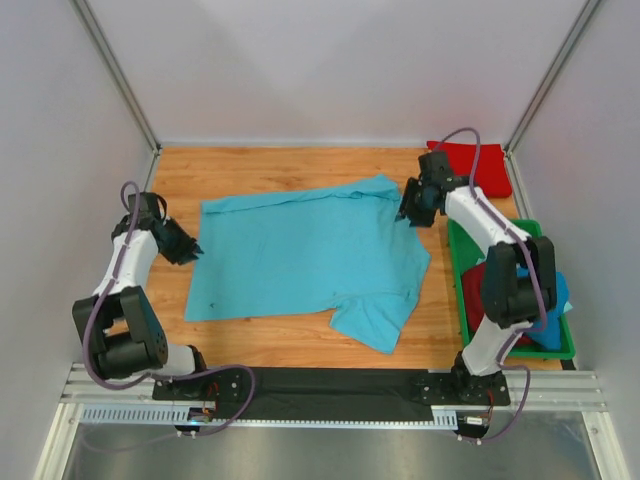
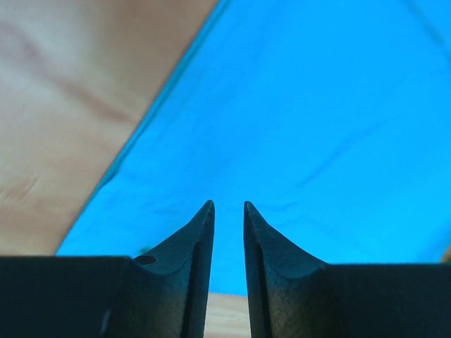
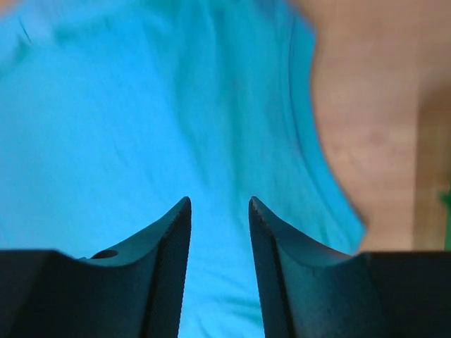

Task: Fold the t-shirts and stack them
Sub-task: Flatten the tshirt out

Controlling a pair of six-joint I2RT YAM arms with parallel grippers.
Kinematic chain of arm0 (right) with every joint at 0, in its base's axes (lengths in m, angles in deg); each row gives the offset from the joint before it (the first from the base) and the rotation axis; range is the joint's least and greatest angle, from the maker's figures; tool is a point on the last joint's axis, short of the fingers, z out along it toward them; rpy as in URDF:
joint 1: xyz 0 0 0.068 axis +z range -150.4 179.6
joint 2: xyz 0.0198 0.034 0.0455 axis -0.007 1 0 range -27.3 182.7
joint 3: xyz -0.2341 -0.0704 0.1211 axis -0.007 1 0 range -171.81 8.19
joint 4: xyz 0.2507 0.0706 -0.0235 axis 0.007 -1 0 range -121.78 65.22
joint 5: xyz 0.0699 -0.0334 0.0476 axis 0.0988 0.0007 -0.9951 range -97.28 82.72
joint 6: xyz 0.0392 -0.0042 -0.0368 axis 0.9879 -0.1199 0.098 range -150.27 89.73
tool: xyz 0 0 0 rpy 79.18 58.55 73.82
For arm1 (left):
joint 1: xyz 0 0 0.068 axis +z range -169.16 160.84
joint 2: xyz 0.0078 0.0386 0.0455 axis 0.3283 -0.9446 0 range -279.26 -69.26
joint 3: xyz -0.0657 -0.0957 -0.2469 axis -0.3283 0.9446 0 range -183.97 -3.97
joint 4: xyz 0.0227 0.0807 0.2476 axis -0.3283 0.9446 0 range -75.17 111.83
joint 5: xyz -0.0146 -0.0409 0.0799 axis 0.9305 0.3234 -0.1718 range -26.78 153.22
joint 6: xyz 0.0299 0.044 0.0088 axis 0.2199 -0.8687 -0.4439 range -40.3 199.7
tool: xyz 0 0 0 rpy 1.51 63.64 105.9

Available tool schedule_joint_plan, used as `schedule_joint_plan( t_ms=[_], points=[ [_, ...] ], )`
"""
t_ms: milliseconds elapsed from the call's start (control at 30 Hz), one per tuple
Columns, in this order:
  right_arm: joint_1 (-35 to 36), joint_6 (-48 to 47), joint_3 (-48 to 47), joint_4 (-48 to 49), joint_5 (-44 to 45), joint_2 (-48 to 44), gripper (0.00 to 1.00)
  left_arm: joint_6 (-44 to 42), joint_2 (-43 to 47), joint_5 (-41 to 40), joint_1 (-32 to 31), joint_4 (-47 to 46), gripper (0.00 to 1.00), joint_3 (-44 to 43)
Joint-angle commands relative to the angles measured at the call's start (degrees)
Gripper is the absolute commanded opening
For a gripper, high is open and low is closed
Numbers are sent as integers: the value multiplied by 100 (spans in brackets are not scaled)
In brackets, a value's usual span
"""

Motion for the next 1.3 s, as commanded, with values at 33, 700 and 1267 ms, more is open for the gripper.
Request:
schedule_joint_plan(
  t_ms=[33,700,1267],
  points=[
    [-385,-943,-1576,682,-24,1505,36,-137,-792,1252,1,-1311,29,-643],
    [-456,-1463,-2985,956,-579,2898,30,-5,-1392,1472,1,-1550,24,-1058],
    [-456,-1700,-3591,841,-491,3469,43,-57,-1480,1437,9,-1532,24,-1049]
  ],
)
